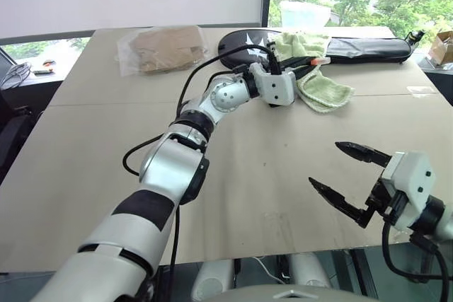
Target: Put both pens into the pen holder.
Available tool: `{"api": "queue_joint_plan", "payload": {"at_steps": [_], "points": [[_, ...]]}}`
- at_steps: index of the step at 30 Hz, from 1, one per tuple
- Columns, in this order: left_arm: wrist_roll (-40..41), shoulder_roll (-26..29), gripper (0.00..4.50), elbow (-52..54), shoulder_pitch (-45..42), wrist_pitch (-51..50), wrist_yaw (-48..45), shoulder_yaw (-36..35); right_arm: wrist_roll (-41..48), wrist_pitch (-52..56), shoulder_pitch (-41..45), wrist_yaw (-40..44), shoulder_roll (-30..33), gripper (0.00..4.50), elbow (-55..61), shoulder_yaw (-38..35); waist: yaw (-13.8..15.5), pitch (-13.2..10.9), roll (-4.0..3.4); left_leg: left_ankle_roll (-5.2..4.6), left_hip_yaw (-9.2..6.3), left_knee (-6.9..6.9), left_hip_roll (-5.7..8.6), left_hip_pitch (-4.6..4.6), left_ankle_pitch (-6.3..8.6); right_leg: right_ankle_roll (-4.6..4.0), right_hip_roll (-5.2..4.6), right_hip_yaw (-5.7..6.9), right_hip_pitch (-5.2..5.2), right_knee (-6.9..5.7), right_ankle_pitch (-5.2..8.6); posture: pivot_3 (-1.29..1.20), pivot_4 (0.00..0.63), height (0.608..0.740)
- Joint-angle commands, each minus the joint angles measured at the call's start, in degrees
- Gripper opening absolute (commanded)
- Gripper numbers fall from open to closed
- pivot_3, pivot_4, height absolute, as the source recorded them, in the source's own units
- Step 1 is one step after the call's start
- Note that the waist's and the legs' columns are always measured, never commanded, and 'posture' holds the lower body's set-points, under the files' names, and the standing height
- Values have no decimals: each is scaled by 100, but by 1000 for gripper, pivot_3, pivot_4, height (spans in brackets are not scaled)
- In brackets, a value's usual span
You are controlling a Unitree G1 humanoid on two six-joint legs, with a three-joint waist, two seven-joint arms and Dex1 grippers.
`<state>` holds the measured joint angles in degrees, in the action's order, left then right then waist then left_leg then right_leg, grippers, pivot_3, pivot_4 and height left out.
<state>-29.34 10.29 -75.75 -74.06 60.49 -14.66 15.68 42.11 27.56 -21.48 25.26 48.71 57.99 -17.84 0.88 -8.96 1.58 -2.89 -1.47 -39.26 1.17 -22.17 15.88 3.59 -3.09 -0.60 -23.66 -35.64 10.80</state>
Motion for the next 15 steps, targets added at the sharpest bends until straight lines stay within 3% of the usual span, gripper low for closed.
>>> {"api": "queue_joint_plan", "payload": {"at_steps": [1, 15], "points": [[-59, -68, 163, -63, -275, -298, 293, 58, 95, -215, -40, -147, 87, 4500, 201, -23, 1, 0, 0, 0, -1, 0, 0, 0, 0, 0, 0, 0, 0, 0, 0, 0, 150, 740], [526, -349, 163, -134, -283, -648, -393, -332, 136, -564, -300, -477, 351, 4500, 201, 94, 3, -3, 4, 0, 2, 0, 0, -2, 0, -3, -3, -1, -1, 1, -1, 0, 150, 740]]}}
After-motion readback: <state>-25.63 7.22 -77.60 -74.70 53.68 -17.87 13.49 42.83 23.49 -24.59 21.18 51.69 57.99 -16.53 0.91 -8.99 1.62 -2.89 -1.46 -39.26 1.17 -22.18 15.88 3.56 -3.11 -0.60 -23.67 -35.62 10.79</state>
